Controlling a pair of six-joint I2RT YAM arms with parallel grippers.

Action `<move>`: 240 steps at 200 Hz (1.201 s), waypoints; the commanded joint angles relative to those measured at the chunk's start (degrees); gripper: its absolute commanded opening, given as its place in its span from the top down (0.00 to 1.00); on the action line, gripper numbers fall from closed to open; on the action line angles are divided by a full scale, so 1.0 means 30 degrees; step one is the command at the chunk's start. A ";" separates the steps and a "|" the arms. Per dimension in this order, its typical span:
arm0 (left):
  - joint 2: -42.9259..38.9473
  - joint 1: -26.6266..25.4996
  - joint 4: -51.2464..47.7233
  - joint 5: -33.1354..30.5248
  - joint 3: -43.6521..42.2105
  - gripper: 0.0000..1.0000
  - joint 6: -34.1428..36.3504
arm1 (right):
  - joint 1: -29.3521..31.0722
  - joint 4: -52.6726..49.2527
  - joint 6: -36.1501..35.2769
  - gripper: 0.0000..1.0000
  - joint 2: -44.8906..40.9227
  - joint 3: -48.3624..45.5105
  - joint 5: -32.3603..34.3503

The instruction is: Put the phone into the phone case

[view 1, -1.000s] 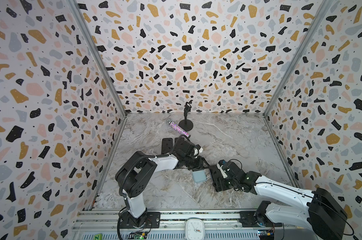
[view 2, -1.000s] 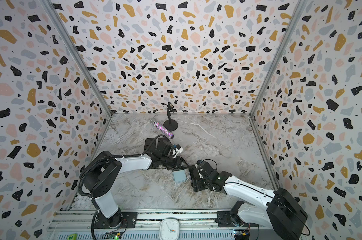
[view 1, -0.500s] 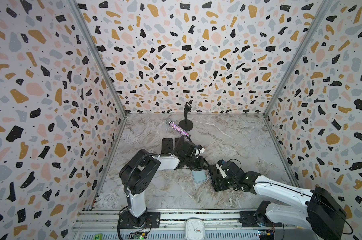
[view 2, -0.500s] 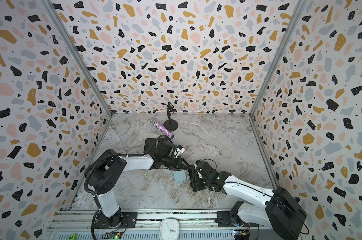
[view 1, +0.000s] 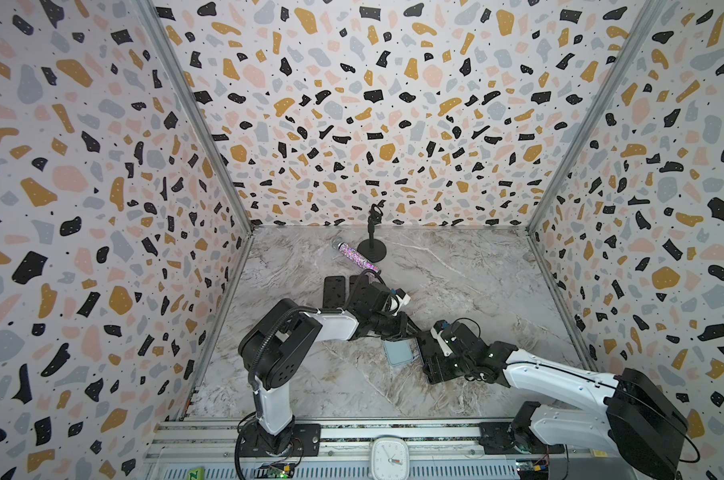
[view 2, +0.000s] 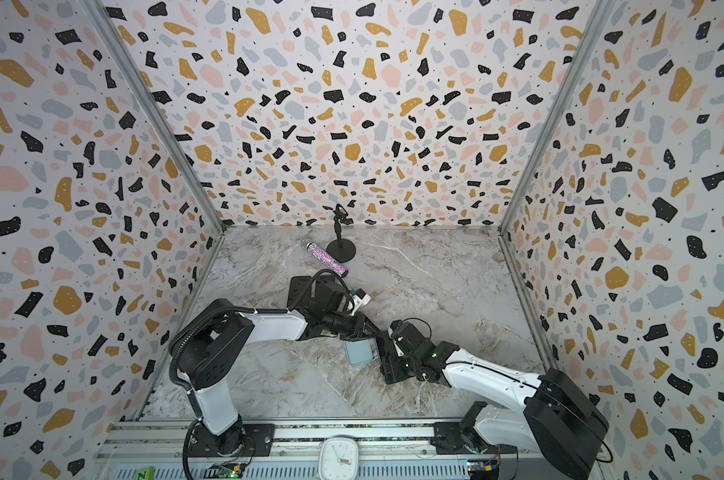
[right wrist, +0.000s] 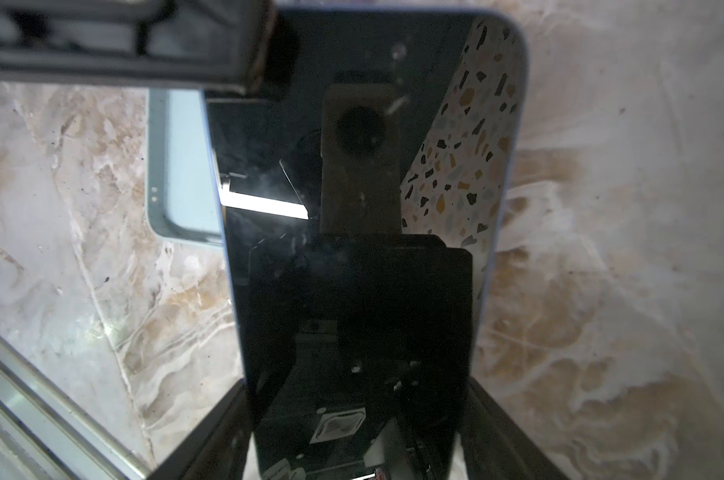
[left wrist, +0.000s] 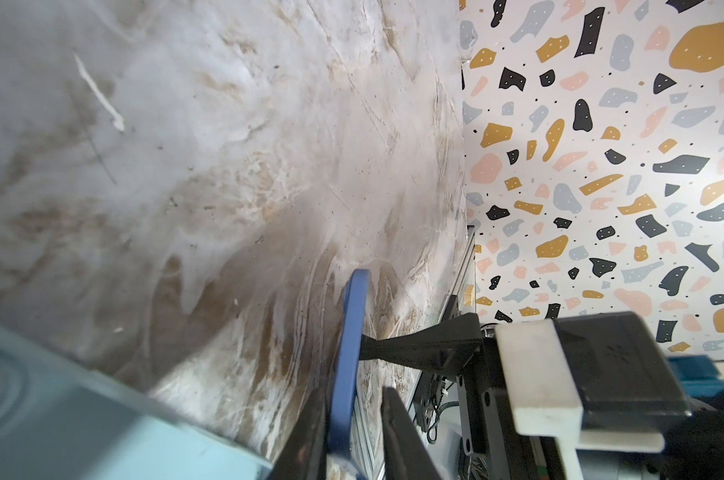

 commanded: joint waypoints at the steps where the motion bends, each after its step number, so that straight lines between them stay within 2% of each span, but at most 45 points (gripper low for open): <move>1: -0.0049 -0.0147 0.0858 0.0411 -0.0240 0.75 0.0082 | -0.0074 0.0504 -0.0217 0.44 -0.0045 0.0669 0.0025; 47: -0.0060 -0.0176 0.0683 0.0408 -0.0205 0.80 0.0376 | -0.0064 0.0573 -0.0268 0.44 0.0043 0.0884 -0.0083; 111: -0.0146 -0.0171 0.0617 0.0434 -0.0208 0.96 0.0377 | -0.0082 0.0573 -0.0533 0.42 -0.0219 0.0963 -0.0207; 128: -0.0232 -0.0177 0.0583 0.0434 -0.0231 0.99 0.0268 | -0.0081 0.0322 -0.0829 0.37 -0.0467 0.1044 -0.0288; 160: -0.0490 -0.0147 0.1283 0.0543 -0.0453 1.00 -0.0506 | -0.0336 -0.1043 -0.1347 0.15 -0.1375 0.1688 0.0164; 184: -0.0804 -0.0118 0.2563 0.0727 -0.0586 1.00 -0.1468 | -0.0648 -0.2377 -0.1594 0.04 -0.2046 0.2436 0.0345; 211: -0.1256 0.0042 0.3916 0.0610 -0.0584 1.00 -0.3168 | -0.0834 -0.3632 -0.1003 0.00 -0.3270 0.3415 0.0239; 240: -0.1361 0.0346 0.7594 0.0550 -0.1085 1.00 -0.6090 | -0.2189 -0.3702 0.1414 0.01 -0.4959 0.3447 -0.1363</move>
